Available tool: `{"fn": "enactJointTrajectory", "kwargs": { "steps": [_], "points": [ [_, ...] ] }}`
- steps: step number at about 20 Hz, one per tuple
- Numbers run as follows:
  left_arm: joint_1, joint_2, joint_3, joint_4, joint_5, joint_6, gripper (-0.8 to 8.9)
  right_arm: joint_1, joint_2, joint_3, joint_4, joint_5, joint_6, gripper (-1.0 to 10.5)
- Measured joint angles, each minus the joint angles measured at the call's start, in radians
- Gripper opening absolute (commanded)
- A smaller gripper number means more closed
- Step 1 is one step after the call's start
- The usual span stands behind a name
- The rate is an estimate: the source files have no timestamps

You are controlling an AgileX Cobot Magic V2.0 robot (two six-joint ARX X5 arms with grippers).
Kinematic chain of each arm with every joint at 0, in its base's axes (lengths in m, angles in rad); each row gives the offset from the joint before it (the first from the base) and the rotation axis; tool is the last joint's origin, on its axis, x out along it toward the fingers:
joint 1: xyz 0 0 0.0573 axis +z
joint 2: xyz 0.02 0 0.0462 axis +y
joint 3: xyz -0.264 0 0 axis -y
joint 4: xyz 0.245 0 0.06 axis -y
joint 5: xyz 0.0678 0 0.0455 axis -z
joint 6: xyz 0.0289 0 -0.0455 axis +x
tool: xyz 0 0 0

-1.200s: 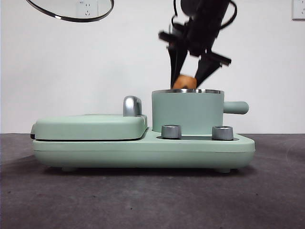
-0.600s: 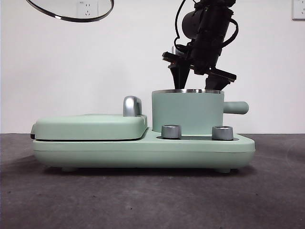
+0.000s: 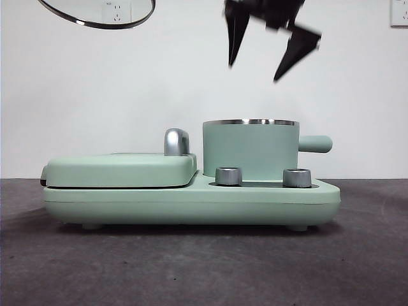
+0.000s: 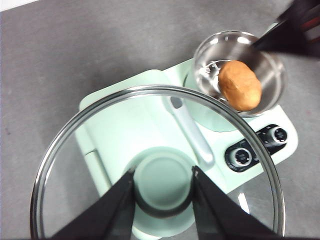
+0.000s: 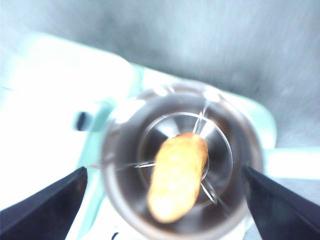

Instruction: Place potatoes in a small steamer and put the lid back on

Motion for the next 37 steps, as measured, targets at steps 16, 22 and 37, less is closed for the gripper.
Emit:
{"fn": "enactJointTrajectory", "kwargs": {
  "steps": [16, 22, 37],
  "points": [
    [-0.128, 0.000, 0.000, 0.092, 0.000, -0.003, 0.49, 0.000, -1.095, -0.987, 0.116, 0.117, -0.052, 4.9],
    [-0.203, 0.000, -0.063, 0.180, 0.001, -0.016, 0.49, 0.000, -1.524, -1.365, 0.220, 0.102, 0.029, 4.9],
    [-0.271, 0.080, -0.295, 0.502, 0.001, -0.020, 0.45, 0.000, -1.751, -1.405, 0.225, 0.079, 0.097, 4.9]
  ]
}}
